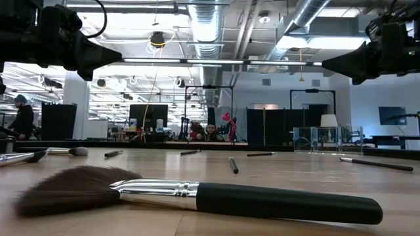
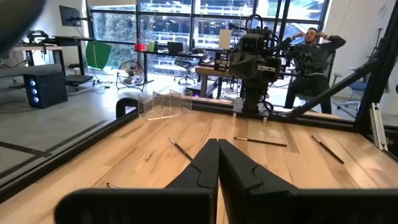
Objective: Put items in baskets/containers
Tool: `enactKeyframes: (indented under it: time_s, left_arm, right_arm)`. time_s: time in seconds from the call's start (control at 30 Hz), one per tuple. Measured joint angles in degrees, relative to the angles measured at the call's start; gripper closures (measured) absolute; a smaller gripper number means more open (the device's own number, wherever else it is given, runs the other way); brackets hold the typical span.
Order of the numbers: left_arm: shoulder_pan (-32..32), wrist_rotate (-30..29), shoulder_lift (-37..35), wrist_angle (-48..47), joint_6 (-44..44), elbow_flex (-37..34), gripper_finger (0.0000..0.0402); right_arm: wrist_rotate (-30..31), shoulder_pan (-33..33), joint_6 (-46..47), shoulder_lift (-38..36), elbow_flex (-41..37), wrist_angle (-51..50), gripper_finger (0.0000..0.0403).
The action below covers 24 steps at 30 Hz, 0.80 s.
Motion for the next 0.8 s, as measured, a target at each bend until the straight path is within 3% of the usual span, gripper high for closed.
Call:
enactKeyframes:
  time_s: [0.8]
  left_arm:
    - [0.0, 0.0, 0.0, 0.0, 0.0, 0.0, 0.0396]
  right_arm:
    - [0.0, 0.0, 0.0, 0.0, 0.0, 0.0, 0.0403]
